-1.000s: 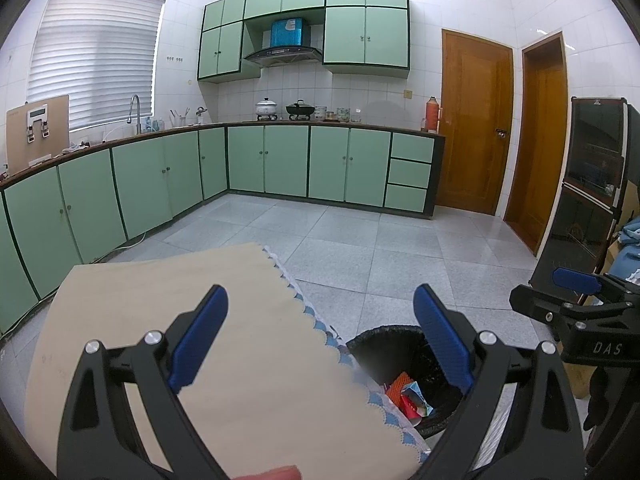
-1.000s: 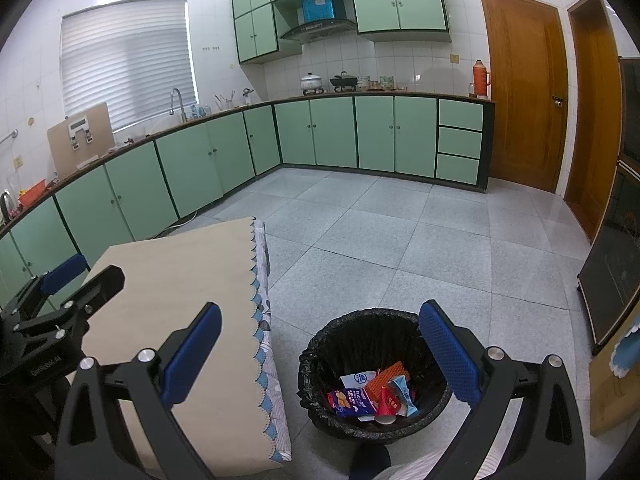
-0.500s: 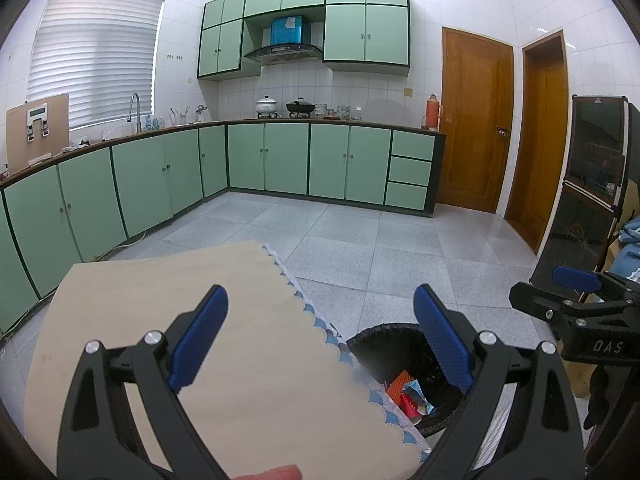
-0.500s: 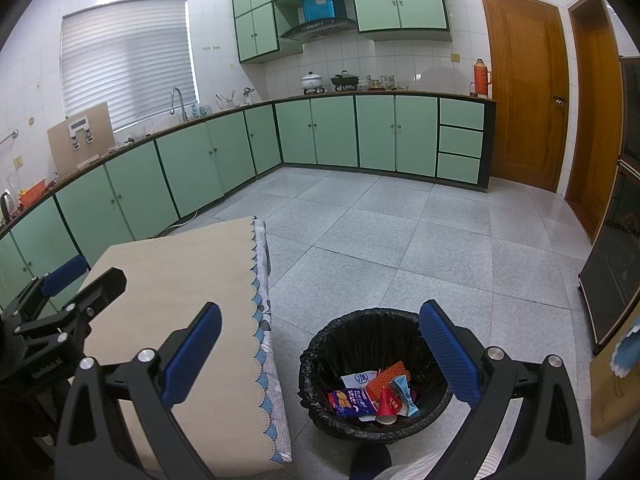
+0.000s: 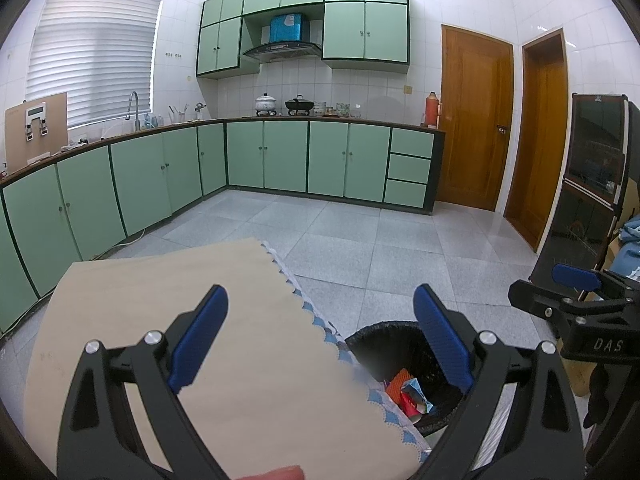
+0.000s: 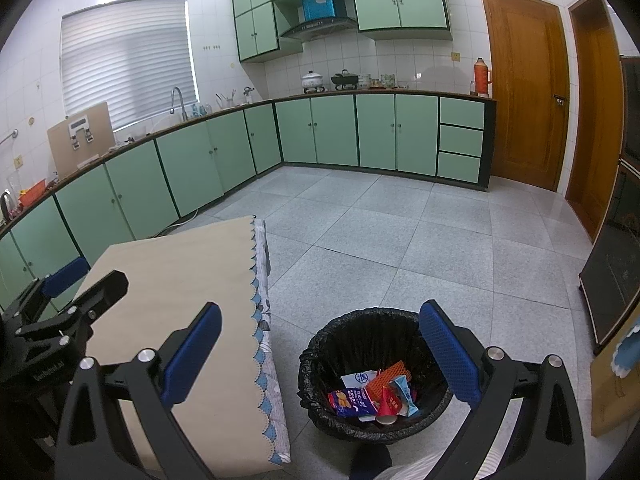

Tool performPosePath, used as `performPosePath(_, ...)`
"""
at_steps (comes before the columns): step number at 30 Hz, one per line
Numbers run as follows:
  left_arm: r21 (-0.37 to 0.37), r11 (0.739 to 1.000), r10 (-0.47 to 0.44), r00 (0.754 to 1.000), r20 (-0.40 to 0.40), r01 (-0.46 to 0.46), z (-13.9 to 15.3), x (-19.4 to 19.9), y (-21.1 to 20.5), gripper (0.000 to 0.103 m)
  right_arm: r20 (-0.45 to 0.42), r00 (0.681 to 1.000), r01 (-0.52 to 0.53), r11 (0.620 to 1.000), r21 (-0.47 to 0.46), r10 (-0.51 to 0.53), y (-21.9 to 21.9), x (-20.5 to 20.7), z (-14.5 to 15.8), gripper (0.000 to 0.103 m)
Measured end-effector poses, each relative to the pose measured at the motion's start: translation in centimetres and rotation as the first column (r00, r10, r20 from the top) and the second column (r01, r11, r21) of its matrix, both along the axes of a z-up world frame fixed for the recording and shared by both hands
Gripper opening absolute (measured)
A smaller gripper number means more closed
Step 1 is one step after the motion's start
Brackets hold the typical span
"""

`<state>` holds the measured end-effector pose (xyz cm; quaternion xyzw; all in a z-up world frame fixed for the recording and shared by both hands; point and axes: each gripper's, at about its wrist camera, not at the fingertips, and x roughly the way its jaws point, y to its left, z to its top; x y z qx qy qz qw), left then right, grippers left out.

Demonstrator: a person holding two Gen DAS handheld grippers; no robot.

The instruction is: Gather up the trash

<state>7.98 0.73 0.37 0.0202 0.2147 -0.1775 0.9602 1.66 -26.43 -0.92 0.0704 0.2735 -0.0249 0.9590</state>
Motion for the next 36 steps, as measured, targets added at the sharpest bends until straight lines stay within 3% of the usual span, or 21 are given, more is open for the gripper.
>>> performPosePath(36,0.002,1.000,0.015,1.000,-0.013,-0.015,-0.7,0.3,-0.2,0.091,-0.018,1.000,-0.004,1.000,-0.007,0.004,-0.4,0.9,-1.8,0.097)
